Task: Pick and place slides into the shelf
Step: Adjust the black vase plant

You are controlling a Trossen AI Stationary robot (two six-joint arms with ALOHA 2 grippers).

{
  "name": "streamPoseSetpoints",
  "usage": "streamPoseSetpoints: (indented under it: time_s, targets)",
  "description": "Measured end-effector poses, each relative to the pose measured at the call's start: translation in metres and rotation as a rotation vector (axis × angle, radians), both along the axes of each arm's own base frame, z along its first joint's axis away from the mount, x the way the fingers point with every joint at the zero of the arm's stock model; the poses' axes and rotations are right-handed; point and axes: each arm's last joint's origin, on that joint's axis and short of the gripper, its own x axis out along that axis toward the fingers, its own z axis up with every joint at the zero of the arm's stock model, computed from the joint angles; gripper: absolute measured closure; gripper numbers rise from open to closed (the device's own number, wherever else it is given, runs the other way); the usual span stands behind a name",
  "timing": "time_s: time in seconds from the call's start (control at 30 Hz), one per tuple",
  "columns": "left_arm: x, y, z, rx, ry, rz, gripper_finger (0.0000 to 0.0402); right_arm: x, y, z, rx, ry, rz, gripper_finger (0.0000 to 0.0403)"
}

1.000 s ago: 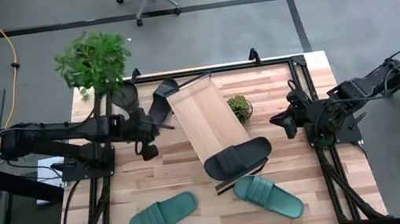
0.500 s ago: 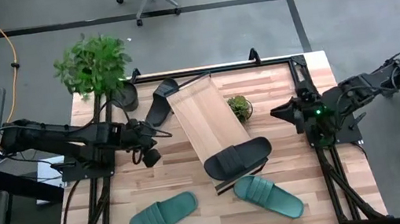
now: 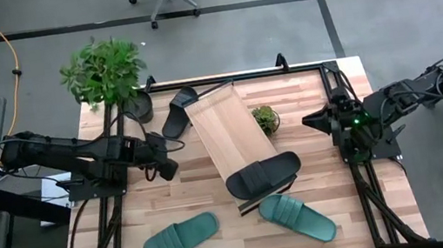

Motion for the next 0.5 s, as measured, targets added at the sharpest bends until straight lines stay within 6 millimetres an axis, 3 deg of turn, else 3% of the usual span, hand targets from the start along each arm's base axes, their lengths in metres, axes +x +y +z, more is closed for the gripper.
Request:
streamPoseSetpoints:
  time_s: [0.2, 0.5]
  targets:
    - [-0.006, -0.012, -0.001, 0.034, 0.028, 0.055, 0.0396, 0.0, 0.0, 0.0, -0.024, 0.009, 0.018, 0.0343]
    - [-0.007, -0.028, 0.007, 0.249, -0.053, 0.101, 0.0399, 0.0, 0.001, -0.001, -0.039, 0.015, 0.036, 0.0343]
